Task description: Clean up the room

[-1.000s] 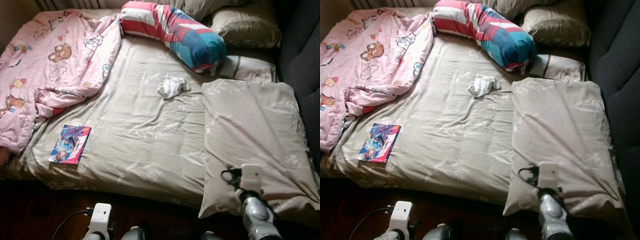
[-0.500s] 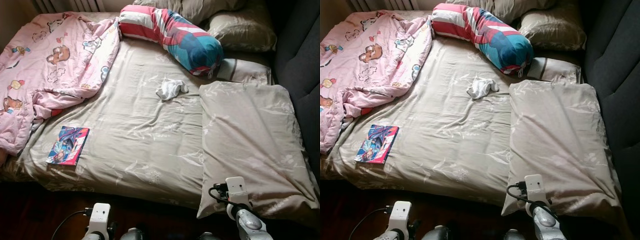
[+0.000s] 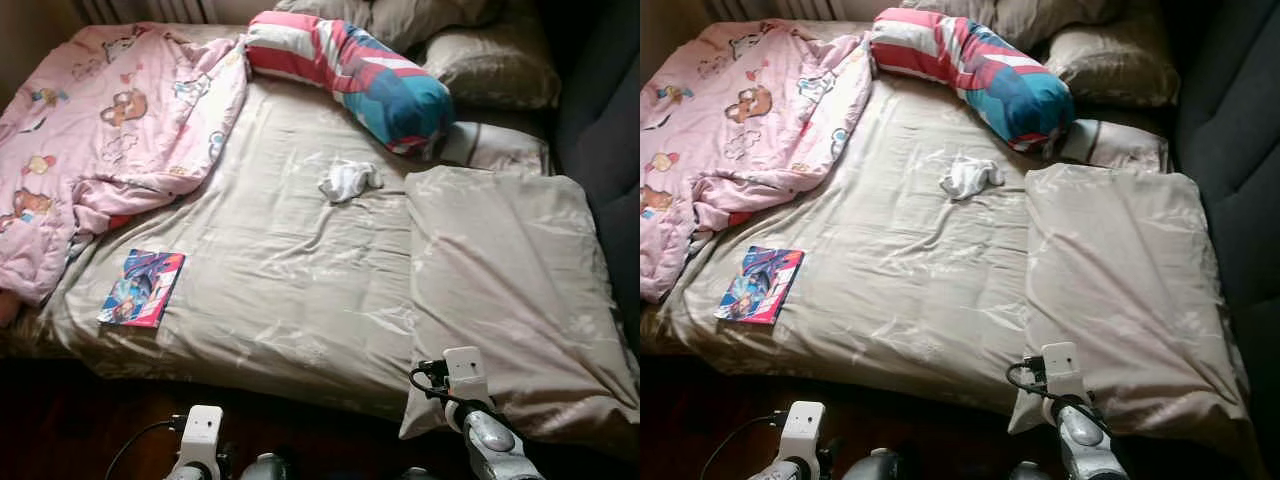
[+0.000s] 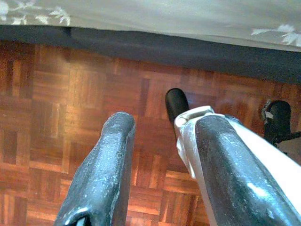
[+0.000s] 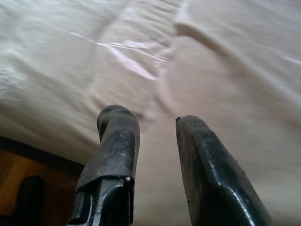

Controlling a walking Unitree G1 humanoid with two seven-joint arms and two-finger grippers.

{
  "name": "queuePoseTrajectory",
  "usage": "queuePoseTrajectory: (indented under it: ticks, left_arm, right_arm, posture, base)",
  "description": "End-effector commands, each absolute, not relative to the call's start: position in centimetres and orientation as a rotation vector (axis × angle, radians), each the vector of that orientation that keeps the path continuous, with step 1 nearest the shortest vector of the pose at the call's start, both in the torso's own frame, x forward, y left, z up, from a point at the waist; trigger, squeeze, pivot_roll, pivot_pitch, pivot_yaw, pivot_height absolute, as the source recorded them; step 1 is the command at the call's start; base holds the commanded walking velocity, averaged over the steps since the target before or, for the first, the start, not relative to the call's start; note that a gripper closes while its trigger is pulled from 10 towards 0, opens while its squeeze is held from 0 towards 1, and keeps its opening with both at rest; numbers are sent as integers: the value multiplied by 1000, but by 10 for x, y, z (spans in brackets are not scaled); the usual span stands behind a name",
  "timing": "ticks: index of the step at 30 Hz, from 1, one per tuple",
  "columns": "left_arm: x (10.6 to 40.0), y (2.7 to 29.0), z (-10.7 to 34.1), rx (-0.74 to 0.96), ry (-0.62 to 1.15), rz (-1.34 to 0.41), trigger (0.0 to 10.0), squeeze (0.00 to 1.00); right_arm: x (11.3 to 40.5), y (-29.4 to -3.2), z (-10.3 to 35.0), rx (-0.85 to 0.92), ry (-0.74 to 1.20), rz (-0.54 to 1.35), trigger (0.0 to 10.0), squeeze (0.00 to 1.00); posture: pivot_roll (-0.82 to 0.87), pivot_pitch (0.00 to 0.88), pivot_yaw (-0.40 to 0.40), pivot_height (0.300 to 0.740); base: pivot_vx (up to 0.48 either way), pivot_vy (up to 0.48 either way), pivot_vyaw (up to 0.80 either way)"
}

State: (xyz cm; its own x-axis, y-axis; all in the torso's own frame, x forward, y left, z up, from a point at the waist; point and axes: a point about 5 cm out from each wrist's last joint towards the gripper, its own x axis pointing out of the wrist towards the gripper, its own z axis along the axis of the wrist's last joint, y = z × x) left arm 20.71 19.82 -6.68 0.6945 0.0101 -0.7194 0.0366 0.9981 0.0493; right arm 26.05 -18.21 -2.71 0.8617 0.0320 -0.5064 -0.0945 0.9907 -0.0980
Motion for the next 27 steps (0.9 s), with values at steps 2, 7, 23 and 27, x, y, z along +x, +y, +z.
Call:
queuePoseTrajectory:
  ticks: [2,7,23,27]
  left_arm:
    - [193,203,-75,55,865,6,10000,0]
    - [193,203,-75,54,867,6,10000,0]
    - [192,203,-75,51,868,10,10000,0]
    - [192,203,-75,51,868,12,10000,0]
  right_arm:
    - [254,-176,-34,-109,566,83,10000,0]
    - [254,-176,-34,-108,567,84,10000,0]
    - [257,-171,-33,-86,563,79,10000,0]
    - [258,-171,-32,-84,560,75,10000,0]
  posture:
    - [-18,224,54,740]
    - [-19,224,52,740]
    - [-13,220,51,740]
    - [-12,219,51,740]
  base:
    - [0,375,0]
    - [0,375,0]
    - [0,374,0]
    - [0,378,0]
